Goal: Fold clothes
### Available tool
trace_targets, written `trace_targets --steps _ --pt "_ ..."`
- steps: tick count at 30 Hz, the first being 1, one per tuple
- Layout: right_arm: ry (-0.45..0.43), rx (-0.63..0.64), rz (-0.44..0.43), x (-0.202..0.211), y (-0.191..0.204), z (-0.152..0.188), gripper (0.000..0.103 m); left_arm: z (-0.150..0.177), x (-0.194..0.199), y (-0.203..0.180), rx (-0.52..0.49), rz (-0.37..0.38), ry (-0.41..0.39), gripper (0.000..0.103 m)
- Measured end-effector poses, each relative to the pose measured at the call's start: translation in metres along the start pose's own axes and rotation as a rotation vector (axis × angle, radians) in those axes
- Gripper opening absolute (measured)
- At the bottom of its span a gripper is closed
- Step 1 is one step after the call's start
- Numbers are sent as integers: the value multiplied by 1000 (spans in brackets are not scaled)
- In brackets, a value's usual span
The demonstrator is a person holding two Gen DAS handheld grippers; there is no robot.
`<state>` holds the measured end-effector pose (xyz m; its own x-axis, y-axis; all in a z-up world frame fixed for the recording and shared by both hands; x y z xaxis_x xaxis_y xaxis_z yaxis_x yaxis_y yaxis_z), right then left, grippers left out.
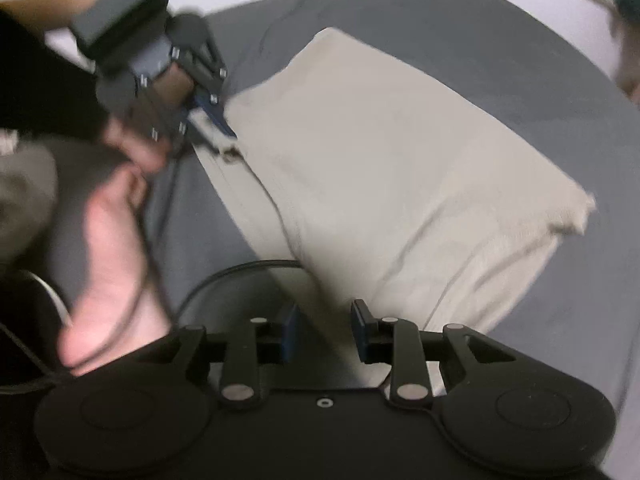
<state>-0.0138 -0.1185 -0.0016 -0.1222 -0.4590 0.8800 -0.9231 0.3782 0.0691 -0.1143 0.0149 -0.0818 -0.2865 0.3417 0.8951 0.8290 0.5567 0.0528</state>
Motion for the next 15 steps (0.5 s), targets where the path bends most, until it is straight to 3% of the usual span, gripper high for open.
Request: trace_targets --steps 1,3,8,15 --pt "-1 -27 -6 13 -1 4 30 2 1 -1 11 16 0 67" --pt "0 -67 -6 39 -3 14 31 6 4 -4 20 34 -5 76" --pt "35 -112 84 101 -11 36 35 5 14 -8 51 57 -38 76" --pt "82 -94 376 186 -62 49 36 -13 33 3 155 71 -159 76"
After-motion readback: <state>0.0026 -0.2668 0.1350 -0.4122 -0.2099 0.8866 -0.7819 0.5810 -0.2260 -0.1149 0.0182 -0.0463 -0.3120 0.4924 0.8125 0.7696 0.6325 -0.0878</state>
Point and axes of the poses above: each gripper's, at about its wrist camera, not at the fingertips, and x roughly against the way its jaws point, y to its left, z to its underside, the point moved 9 cm from there along -x, roughly the way its jaws point, and after that the axes turned 10 degrees about x, right-handed, at the moved point
